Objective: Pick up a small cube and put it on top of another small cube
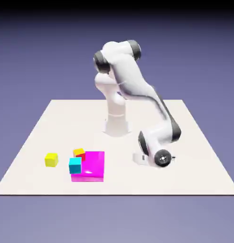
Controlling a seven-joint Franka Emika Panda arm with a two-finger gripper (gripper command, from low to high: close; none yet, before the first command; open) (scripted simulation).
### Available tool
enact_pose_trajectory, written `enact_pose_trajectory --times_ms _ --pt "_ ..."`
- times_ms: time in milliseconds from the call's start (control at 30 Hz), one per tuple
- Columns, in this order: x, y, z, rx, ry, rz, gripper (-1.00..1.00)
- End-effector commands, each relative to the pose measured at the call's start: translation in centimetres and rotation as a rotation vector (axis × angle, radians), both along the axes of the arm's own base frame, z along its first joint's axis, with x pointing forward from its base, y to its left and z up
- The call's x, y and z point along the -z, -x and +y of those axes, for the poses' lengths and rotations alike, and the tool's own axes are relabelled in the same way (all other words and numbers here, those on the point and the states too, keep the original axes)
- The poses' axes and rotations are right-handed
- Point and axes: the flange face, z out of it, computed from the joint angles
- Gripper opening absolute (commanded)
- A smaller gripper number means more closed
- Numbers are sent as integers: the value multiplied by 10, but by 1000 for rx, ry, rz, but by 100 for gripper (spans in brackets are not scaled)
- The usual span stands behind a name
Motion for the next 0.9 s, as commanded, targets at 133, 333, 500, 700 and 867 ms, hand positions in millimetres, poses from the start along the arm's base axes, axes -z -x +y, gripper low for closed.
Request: enact_pose_trajectory --times_ms 133,333,500,700,867 --pt "-10 -25 -82 -120 -7 -105 -100" --pt "-36 -40 -184 -277 -5 -182 -100" --pt "-68 -38 -268 -411 -4 -209 -100" --pt "-92 -18 -345 -570 17 -185 -100" --pt "-66 7 -363 -712 77 -123 -100"
